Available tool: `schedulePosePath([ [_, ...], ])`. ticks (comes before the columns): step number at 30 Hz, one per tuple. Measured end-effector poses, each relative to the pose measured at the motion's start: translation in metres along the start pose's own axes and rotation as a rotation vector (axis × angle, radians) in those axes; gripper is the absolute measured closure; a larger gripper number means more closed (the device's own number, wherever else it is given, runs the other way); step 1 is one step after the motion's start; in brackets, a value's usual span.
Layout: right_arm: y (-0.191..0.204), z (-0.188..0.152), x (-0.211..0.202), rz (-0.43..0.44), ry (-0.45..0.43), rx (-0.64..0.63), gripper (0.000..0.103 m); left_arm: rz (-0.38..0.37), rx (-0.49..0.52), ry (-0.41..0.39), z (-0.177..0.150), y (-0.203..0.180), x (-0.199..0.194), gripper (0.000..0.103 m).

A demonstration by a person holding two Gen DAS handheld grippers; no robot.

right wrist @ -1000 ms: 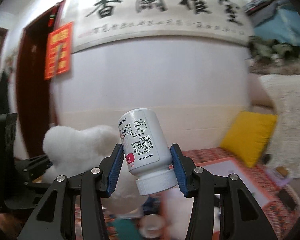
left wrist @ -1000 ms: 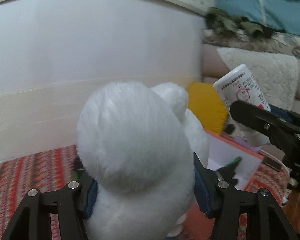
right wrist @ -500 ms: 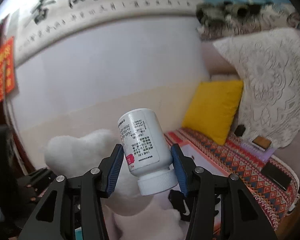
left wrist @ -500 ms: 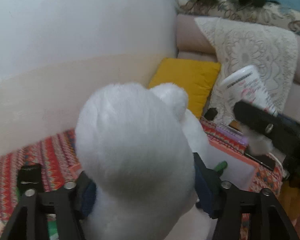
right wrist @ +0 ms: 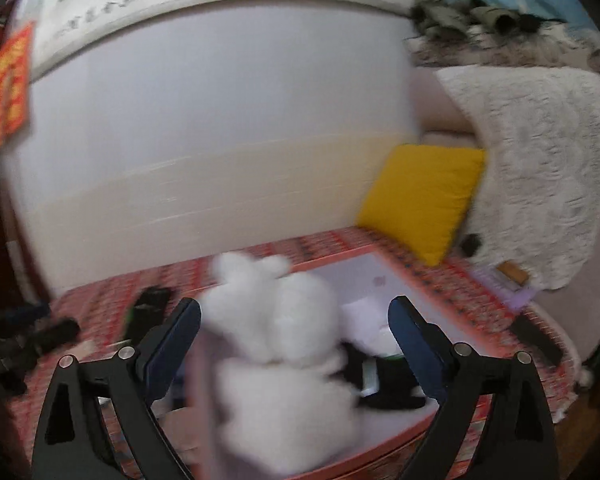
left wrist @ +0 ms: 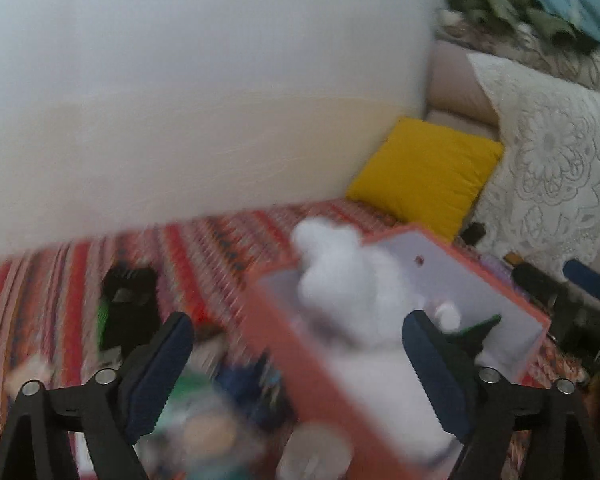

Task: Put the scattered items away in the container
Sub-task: 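Release the plush bear and pill bottle into the pink box with both grippers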

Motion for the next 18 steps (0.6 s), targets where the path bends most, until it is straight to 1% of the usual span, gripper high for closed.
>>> schedulePosePath([
  [2,0.025,-0.007,-0.005,0.062,0.009,-0.041,0.006,0.059,-0.029,0.009,-0.034,0.029,-0.016,0.014],
  [5,0.062,-0.025,-0.010,0.101,0.020,-0.105,0.005,0.139,-0.081,0.046,-0.081,0.067,-0.029,0.013],
  [7,0.085,-0.044,-0.007,0.150,0.072,-0.146,0.005,0.168,-0.136,0.088,-0.115,0.095,-0.034,0.013],
  [10,0.122,-0.073,0.005,0.205,0.167,-0.241,0.005,0.183,-0.196,0.166,-0.160,0.126,-0.033,0.013],
  [12,0.141,-0.087,0.013,0.222,0.210,-0.310,0.005,0.163,-0.250,0.206,-0.185,0.139,-0.029,0.013],
  [14,0.159,-0.102,0.024,0.246,0.262,-0.379,0.007,0.147,-0.290,0.231,-0.202,0.144,-0.027,0.013],
  [15,0.165,-0.109,0.031,0.263,0.304,-0.405,0.007,0.139,-0.304,0.241,-0.210,0.144,-0.026,0.013],
  [17,0.166,-0.121,0.044,0.268,0.365,-0.422,0.010,0.135,-0.293,0.256,-0.217,0.138,-0.020,0.013],
  [18,0.167,-0.125,0.047,0.269,0.381,-0.425,0.010,0.132,-0.288,0.263,-0.220,0.135,-0.016,0.013],
])
Point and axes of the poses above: each gripper's, at about its wrist camera, not at the fingertips, and x roughly the way its jaws point, y to its left, z to its top, the point moved 3 cm from there along x, roughly the way its jaws point, and after that the axes turned 9 degrees about y, right-handed, at the moved point
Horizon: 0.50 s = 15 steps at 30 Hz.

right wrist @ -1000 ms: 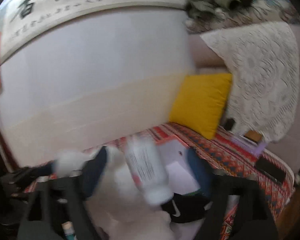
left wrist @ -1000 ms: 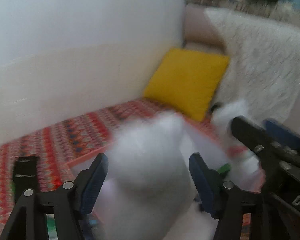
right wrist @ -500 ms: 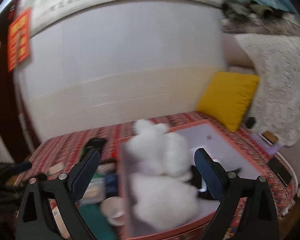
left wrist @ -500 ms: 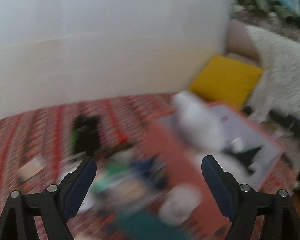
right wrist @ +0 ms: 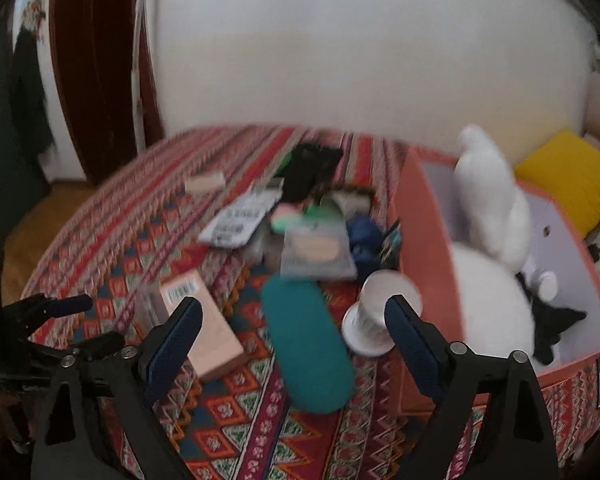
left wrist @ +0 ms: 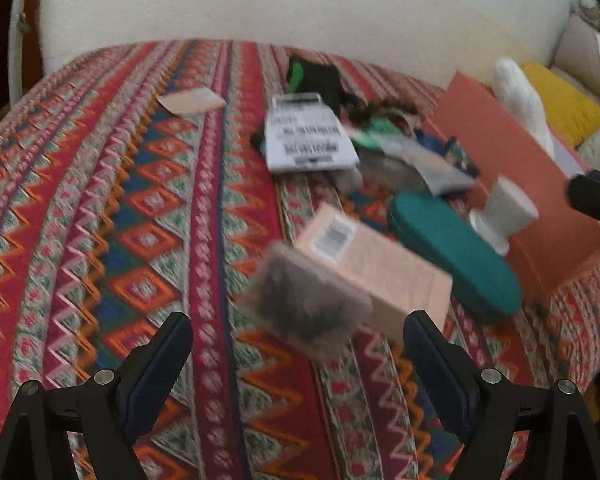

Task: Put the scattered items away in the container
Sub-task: 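Release the plush bear and pill bottle into the pink box with both grippers, then grasp the clear clip box with the left gripper while the right grasps the pink barcode box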

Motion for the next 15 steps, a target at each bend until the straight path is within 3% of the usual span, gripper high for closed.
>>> schedulePosePath([
  [5,0.016,-0.012,0.020,0.148,0.084,-0.065,0.010,0.002,0.005,0.018,-0.007,-0.003,0.018,0.013],
  [10,0.040,-0.020,0.043,0.136,0.152,-0.186,0.010,0.006,-0.027,0.070,0.000,0.004,0.055,0.013],
  [13,0.047,-0.020,0.051,0.176,0.167,-0.207,0.010,0.003,-0.027,0.060,0.003,0.012,0.068,0.014],
  [15,0.052,-0.020,0.058,0.205,0.180,-0.218,0.011,0.010,0.016,0.041,0.006,0.012,0.067,0.025],
])
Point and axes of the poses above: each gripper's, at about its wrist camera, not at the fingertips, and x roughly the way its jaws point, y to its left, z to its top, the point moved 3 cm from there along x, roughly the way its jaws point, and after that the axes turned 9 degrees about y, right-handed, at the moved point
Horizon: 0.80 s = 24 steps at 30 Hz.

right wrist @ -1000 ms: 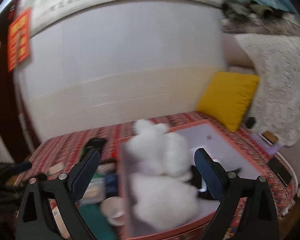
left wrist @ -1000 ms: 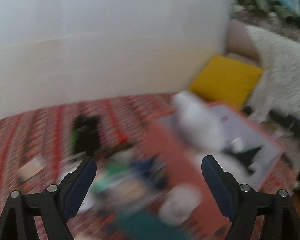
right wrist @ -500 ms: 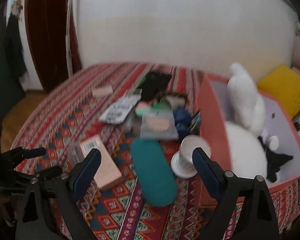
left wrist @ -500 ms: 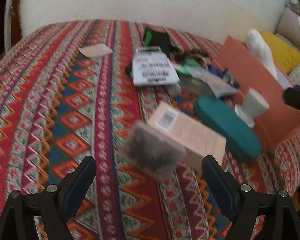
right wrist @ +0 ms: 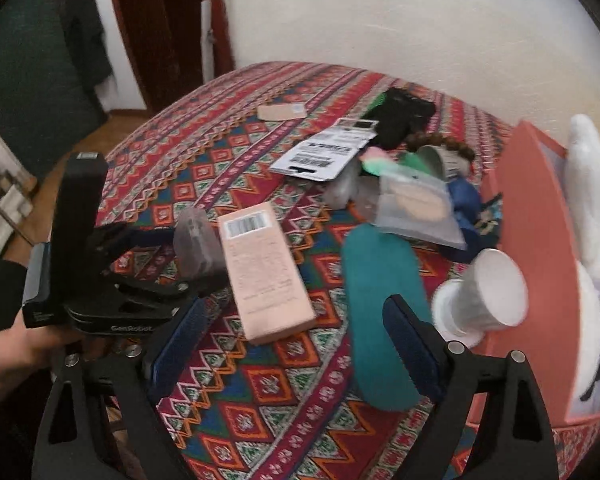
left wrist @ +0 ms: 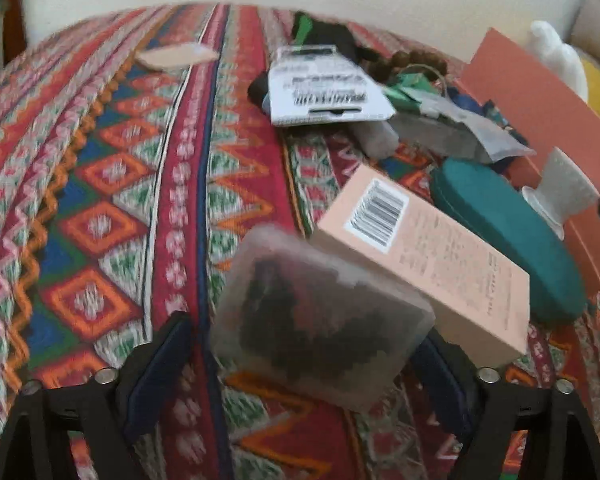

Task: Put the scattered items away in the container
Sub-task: 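Grasp the clear clip box with the left gripper while the right grasps the pink barcode box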

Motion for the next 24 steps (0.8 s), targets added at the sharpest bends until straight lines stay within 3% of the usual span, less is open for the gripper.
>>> schedulePosePath([
  [2,0.003,0.004,0.010,0.015,0.025,-0.016,0.012,-0.007,0.020,0.002,0.002,0.003,-0.001,0.027],
  [11,0.026,0.024,0.063,0.031,0.120,-0.103,0.017,-0.023,-0.059,-0.030,-0.001,0.039,-0.030,0.027],
  [14,0.033,0.030,0.083,-0.024,0.139,-0.118,0.017,-0.018,-0.070,-0.049,-0.001,0.046,-0.042,0.027],
  [15,0.035,0.030,0.089,-0.046,0.152,-0.130,0.020,-0.020,-0.074,-0.059,0.000,0.048,-0.045,0.027],
  [16,0.040,0.030,0.096,-0.065,0.170,-0.154,0.040,-0.022,-0.076,-0.066,0.000,0.049,-0.048,0.027],
  [17,0.044,0.030,0.098,-0.064,0.175,-0.160,0.049,-0.026,-0.079,-0.074,0.001,0.050,-0.052,0.027],
  [18,0.047,0.030,0.101,-0.063,0.180,-0.165,0.050,-0.033,-0.084,-0.084,0.002,0.051,-0.057,0.027],
  [24,0.065,0.037,0.062,-0.018,0.029,-0.145,0.050,-0.064,-0.086,-0.146,0.006,0.049,-0.081,0.027],
])
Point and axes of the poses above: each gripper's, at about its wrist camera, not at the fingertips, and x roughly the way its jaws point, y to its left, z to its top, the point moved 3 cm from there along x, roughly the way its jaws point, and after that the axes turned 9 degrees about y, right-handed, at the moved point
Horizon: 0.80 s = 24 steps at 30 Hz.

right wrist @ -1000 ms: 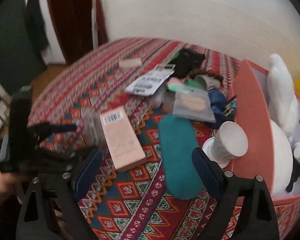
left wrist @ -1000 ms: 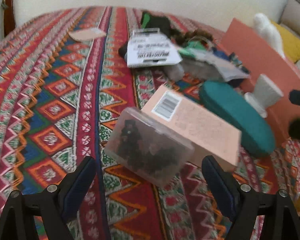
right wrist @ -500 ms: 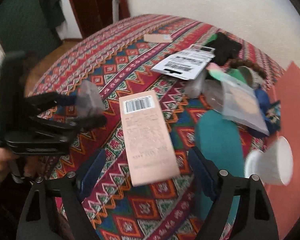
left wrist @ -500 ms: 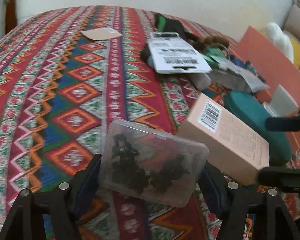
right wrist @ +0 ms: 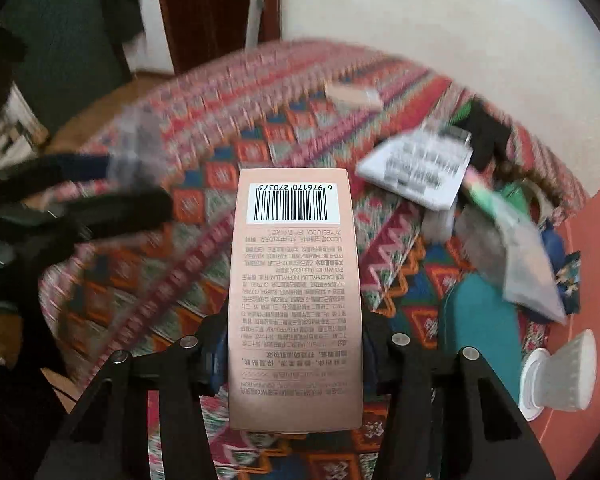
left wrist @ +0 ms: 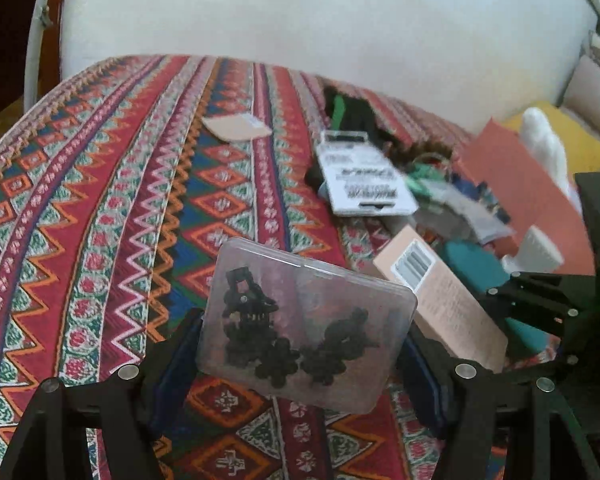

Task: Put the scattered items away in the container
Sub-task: 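Grasp the clear clip box with the left gripper while the right grasps the pink barcode box, then carry both boxes over the pink box and open both grippers to drop them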

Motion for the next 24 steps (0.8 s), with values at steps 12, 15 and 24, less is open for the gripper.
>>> schedulePosePath([
  [12,-0.007,-0.003,-0.092,-0.016,-0.284,0.121,0.050,-0.060,0.051,-0.111,0.013,-0.030,-0.049,0.027],
  [15,-0.031,-0.014,-0.122,-0.038,-0.373,0.203,0.050,-0.079,0.079,-0.124,0.020,-0.046,-0.055,0.027],
  [24,-0.126,-0.074,-0.194,-0.151,-0.554,0.496,0.050,-0.178,0.232,-0.141,0.051,-0.144,-0.054,0.027],
])
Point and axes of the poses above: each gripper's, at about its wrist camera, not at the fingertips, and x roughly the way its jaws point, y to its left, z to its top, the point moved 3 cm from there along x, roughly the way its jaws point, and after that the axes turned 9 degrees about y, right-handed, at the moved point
